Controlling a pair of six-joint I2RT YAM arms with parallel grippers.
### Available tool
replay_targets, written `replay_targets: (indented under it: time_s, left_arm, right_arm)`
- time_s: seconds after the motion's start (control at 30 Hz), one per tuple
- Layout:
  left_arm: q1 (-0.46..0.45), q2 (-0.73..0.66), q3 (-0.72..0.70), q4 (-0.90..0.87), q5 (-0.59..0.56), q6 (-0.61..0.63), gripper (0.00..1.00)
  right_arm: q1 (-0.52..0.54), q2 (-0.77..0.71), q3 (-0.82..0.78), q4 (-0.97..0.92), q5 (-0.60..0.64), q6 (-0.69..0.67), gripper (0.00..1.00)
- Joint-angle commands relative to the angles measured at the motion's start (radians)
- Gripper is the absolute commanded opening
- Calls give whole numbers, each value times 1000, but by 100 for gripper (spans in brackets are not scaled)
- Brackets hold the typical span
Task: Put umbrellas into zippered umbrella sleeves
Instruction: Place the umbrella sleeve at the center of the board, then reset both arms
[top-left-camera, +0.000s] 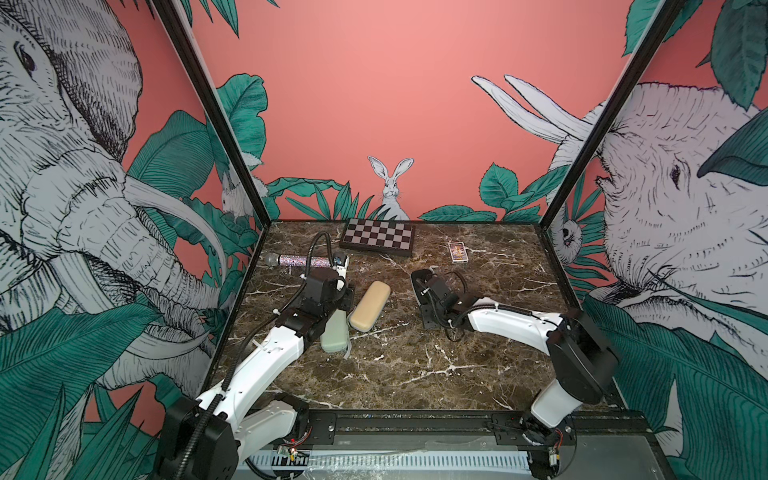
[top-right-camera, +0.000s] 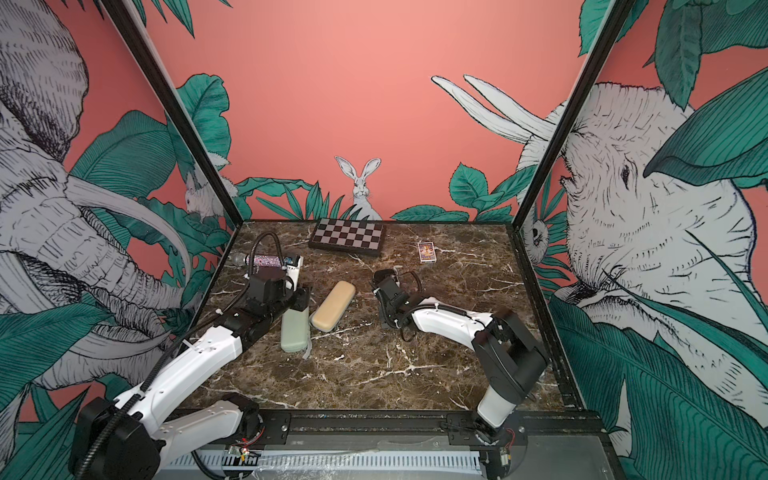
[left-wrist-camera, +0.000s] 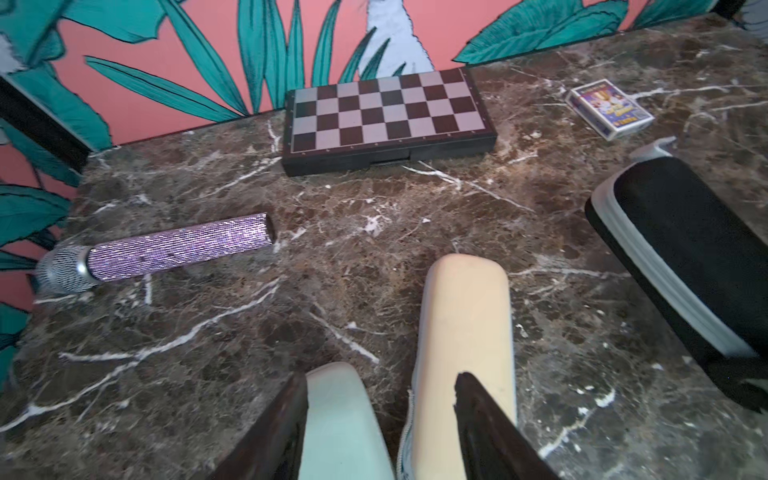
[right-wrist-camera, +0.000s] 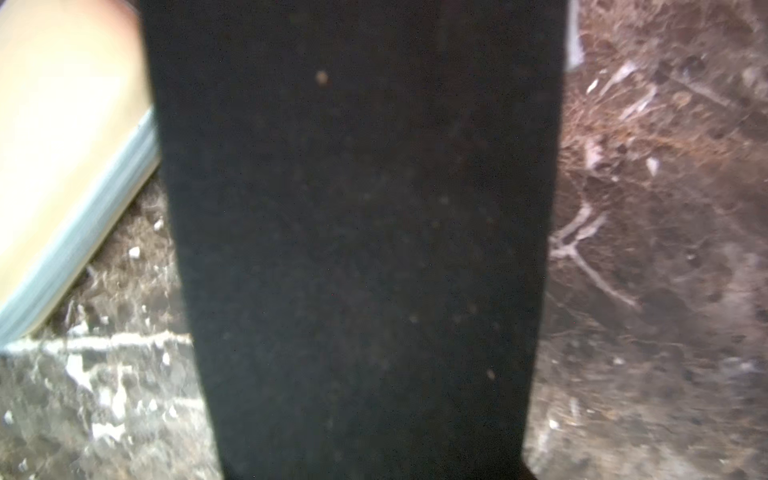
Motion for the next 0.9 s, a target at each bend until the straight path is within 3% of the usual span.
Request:
replay_targets:
  time_s: [0.0,0.1,0.3,0.37,0.4,0.47,0.57,0.67,0.77,0.87]
  left_arm:
    - [-2,-64,-19,59,-108,-4,58]
    - [-1,-110,-47,47,-139,-5,59]
    - [-1,-207,-87,-29,-237,-23,58]
    - [-1,-238,-113,-45,-281,36,59]
    - [-1,-247,-132,-29,-296,84,60]
    - [-1,-256,-159,-8,-393,130,60]
    - [-1,-250,-242,184,-558,191,61]
    - [6,-197,-336,471,-706,321,64]
    - [53,-133,-374,616,-710,368,65]
    - [134,-95,-403,643,-601,290,65]
  right_arm:
    - [-5,-1,36,-14,58,84,76]
    - [-5,-64,34,-31,54,26,99]
    - [-89,-191,47,-110,-6,-138,99]
    - [-162,-251,-11,-64,5,-207,99]
    - [-190,-285,-47,-27,30,-259,98]
    - [-205,-374,-165,129,191,-458,99]
    - [-262,-471,-318,363,298,-661,100]
    - [-382,-499,-339,406,412,-701,100]
    - [-502,-510,-364,443,447,-688,100]
    - [-583,-501,-420,526,421,-672,100]
